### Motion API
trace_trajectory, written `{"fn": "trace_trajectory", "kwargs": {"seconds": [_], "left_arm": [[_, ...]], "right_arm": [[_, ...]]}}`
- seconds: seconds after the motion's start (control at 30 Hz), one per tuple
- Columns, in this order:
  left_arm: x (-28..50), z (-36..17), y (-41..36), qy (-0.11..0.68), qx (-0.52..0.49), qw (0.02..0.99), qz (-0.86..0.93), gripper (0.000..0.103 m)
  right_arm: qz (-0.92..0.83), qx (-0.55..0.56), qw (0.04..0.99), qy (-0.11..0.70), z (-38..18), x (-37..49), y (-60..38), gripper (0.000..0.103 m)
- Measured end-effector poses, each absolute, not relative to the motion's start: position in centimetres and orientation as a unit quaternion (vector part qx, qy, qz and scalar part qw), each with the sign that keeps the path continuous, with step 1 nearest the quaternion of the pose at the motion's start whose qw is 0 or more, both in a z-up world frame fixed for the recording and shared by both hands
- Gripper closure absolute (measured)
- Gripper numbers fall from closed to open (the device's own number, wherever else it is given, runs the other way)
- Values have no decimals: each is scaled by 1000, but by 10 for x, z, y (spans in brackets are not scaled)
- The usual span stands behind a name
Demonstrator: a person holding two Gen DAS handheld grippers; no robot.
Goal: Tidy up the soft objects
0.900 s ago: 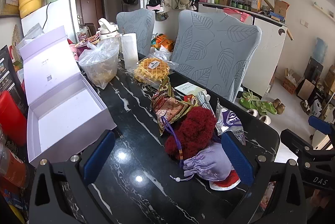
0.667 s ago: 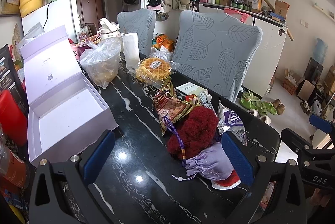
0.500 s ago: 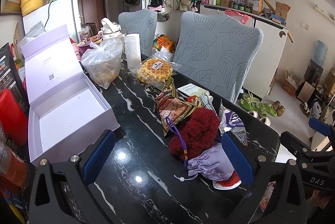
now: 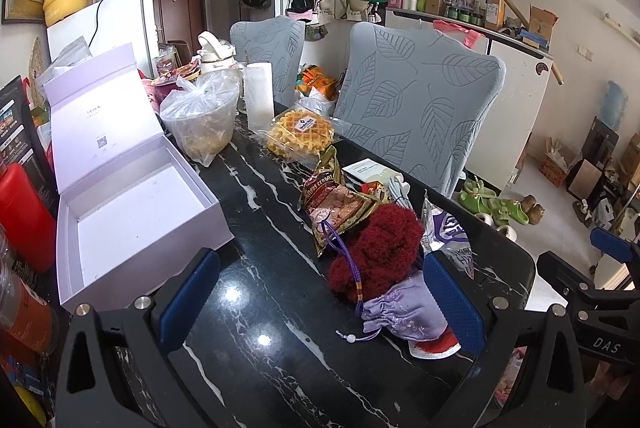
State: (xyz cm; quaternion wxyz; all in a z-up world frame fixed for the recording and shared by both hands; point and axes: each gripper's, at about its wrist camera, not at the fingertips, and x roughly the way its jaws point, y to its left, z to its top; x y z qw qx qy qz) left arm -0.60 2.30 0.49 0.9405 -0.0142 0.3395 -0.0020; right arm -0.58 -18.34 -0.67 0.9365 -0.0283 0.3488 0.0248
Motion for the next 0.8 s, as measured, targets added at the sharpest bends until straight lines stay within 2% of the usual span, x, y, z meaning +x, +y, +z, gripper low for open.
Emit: {"fn": "trace_trajectory", "kwargs": {"seconds": [0.8], "left_arm": [[-10,5,24,343,-20,939,-4,0]], "right_arm": [[38,-23,935,351,-8,-8,-184,0]]}}
